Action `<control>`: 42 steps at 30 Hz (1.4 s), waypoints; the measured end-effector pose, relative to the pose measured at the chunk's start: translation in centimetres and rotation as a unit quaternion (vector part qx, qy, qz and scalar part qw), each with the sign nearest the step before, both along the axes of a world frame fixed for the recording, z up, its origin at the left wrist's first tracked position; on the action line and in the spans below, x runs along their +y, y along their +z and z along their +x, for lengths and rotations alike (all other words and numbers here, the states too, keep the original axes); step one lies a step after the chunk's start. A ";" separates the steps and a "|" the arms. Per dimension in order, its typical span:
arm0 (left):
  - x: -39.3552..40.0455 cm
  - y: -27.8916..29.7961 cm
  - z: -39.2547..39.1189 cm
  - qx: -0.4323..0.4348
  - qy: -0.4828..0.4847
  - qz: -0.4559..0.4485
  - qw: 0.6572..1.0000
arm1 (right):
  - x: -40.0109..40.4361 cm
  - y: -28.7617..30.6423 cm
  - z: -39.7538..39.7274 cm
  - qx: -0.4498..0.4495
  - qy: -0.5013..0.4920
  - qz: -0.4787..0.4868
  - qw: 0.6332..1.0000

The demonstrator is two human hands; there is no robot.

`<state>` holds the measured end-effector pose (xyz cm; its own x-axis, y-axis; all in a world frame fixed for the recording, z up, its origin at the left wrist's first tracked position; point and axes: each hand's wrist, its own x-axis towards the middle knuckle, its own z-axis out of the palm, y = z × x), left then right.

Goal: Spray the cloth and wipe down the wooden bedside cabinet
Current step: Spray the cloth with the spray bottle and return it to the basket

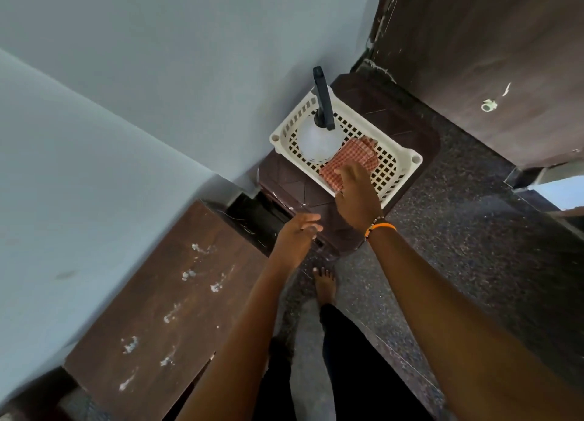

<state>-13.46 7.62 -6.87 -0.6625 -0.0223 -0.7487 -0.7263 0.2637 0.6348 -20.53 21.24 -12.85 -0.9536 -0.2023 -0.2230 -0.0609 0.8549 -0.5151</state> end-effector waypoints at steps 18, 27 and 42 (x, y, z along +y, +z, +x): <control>0.6 1.2 -3.5 0.137 -0.060 -0.076 0.986 | 0.8 5.2 -2.6 0.115 -0.123 -0.153 0.974; -4.1 4.3 -5.9 0.214 -0.111 -0.158 0.958 | -1.3 10.4 0.5 0.065 -0.089 -0.266 0.958; -5.0 7.9 -1.8 0.004 0.382 0.396 0.835 | -5.2 11.5 0.0 -0.168 -0.143 -0.363 0.905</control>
